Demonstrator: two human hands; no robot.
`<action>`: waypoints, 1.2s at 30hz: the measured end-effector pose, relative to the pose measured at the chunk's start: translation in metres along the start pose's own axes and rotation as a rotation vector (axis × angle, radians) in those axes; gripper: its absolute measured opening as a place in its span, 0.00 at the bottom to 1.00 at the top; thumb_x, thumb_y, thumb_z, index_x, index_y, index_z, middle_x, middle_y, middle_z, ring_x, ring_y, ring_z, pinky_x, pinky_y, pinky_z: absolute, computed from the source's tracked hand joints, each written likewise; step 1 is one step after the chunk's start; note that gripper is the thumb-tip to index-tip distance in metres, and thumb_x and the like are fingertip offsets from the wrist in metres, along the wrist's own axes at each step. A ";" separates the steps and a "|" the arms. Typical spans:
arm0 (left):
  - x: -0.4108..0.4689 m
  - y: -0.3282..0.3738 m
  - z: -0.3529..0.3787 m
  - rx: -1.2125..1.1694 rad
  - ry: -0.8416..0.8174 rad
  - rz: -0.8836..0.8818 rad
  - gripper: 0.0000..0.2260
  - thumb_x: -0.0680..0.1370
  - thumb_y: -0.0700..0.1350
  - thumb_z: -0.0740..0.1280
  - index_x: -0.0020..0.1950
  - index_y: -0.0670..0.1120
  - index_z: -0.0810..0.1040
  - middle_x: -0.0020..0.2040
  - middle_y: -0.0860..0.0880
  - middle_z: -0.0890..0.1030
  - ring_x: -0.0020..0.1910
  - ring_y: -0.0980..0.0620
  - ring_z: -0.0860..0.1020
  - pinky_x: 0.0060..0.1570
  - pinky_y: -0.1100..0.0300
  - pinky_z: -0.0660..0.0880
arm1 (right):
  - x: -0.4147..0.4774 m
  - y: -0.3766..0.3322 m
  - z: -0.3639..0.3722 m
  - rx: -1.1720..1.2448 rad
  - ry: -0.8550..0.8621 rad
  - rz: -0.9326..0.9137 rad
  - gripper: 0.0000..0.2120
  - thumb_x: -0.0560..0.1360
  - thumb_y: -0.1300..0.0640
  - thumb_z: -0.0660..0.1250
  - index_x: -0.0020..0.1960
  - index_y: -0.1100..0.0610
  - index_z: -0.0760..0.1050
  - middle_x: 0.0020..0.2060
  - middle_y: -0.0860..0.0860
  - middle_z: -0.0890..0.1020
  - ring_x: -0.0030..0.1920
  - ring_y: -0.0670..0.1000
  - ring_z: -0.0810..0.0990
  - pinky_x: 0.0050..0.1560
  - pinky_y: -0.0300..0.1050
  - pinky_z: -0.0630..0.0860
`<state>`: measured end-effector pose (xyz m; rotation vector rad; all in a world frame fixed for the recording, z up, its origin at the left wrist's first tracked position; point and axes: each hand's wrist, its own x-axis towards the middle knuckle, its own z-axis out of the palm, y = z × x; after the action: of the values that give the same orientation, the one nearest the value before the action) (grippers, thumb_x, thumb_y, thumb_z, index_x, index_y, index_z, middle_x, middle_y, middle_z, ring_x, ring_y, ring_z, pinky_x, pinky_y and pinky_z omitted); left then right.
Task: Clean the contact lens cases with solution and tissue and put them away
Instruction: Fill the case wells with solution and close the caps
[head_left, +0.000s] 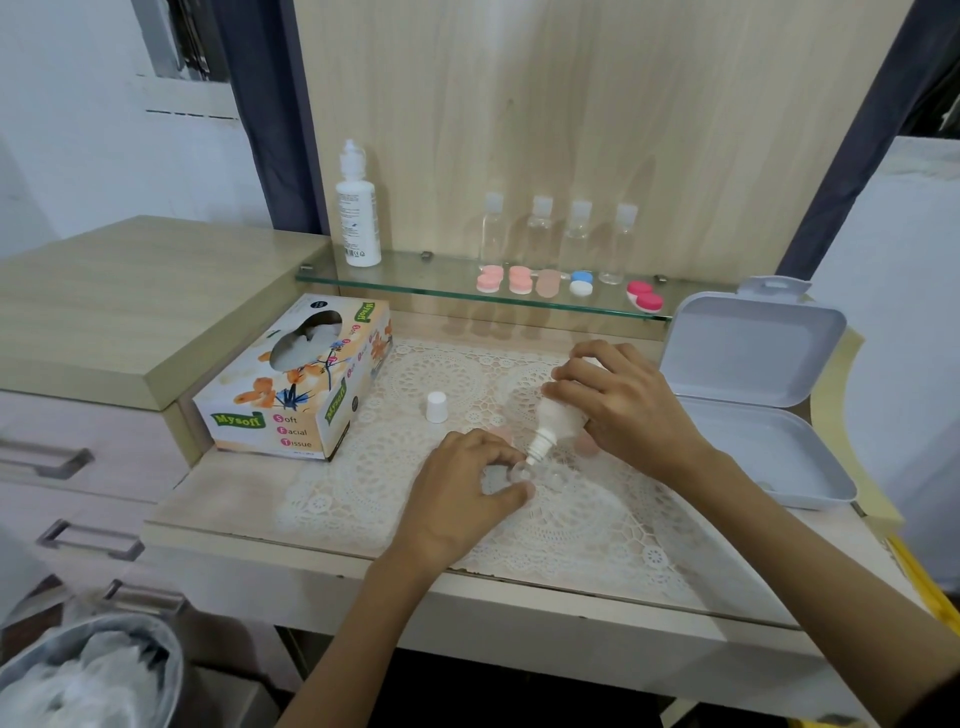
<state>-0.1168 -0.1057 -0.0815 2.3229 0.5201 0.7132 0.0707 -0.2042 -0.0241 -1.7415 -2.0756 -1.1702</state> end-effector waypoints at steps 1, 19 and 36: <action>0.000 0.000 0.000 0.001 0.001 0.000 0.11 0.70 0.54 0.72 0.51 0.54 0.80 0.50 0.61 0.77 0.53 0.60 0.71 0.54 0.63 0.68 | 0.000 0.000 0.000 0.001 0.005 0.000 0.17 0.71 0.67 0.55 0.48 0.58 0.80 0.45 0.51 0.82 0.50 0.58 0.80 0.41 0.51 0.75; 0.001 0.001 -0.001 0.008 -0.012 -0.009 0.12 0.71 0.54 0.71 0.53 0.54 0.80 0.50 0.61 0.76 0.54 0.60 0.70 0.55 0.62 0.68 | 0.000 0.001 0.005 0.047 0.018 0.061 0.16 0.64 0.72 0.65 0.46 0.57 0.80 0.42 0.49 0.81 0.46 0.56 0.77 0.39 0.47 0.68; 0.001 0.001 -0.001 -0.009 -0.014 -0.007 0.11 0.71 0.54 0.71 0.51 0.55 0.81 0.50 0.60 0.77 0.54 0.59 0.71 0.56 0.59 0.69 | -0.016 0.013 0.006 0.204 -0.094 0.171 0.21 0.60 0.71 0.76 0.51 0.59 0.79 0.48 0.53 0.80 0.54 0.54 0.73 0.42 0.50 0.74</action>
<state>-0.1169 -0.1056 -0.0799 2.3148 0.5174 0.6939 0.0887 -0.2125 -0.0321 -1.8624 -1.9707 -0.8138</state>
